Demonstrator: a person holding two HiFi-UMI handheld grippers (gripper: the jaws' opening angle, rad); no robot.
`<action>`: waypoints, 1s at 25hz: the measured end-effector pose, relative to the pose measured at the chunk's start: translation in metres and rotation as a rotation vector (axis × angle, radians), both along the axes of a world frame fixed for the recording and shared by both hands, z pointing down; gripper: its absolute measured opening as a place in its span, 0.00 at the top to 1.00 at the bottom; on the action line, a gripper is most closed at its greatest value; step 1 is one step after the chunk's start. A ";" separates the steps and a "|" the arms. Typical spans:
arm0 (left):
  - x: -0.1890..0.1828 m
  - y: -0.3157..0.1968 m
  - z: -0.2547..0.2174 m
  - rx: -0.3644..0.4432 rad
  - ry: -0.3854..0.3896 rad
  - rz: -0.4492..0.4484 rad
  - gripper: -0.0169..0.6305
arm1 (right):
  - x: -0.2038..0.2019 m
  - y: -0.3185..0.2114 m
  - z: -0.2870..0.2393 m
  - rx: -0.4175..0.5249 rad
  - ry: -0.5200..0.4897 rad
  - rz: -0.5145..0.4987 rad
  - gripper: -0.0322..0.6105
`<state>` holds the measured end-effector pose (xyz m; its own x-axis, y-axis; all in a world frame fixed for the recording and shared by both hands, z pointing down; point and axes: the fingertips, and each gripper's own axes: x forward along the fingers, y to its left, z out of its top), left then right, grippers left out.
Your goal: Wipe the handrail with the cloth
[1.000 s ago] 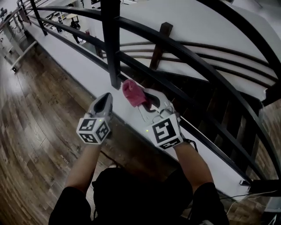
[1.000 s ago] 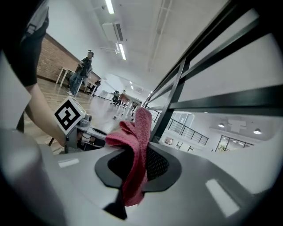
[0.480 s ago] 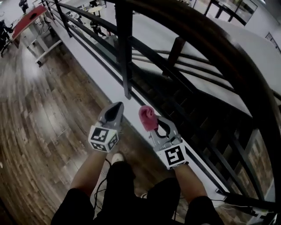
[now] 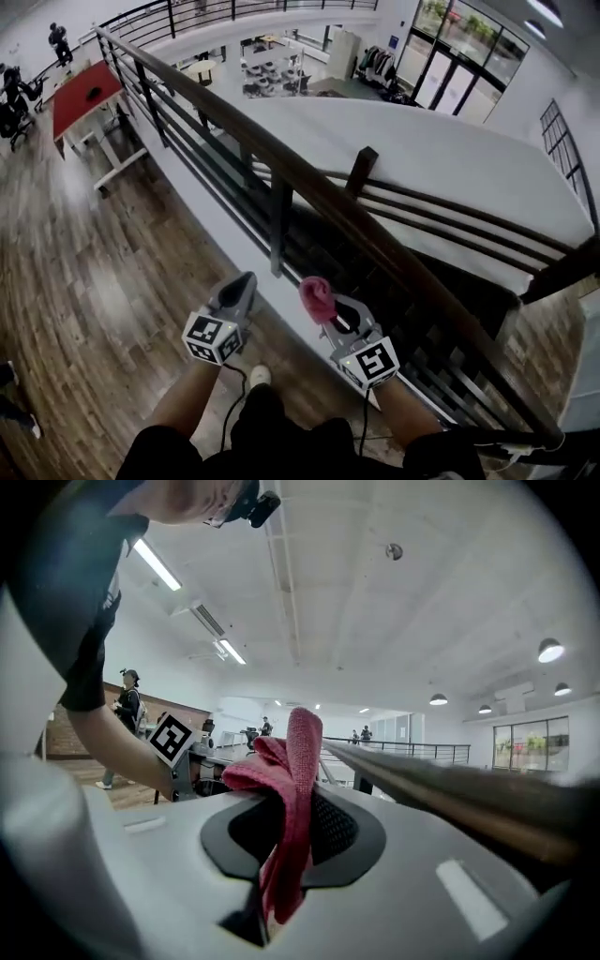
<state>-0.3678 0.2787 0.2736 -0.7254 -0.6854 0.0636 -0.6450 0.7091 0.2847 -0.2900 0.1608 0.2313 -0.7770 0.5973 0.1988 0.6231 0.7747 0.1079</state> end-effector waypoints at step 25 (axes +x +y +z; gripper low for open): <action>0.129 -0.130 -0.134 0.188 -0.131 0.516 0.97 | 0.224 -0.129 -0.141 -0.045 -0.252 0.692 0.87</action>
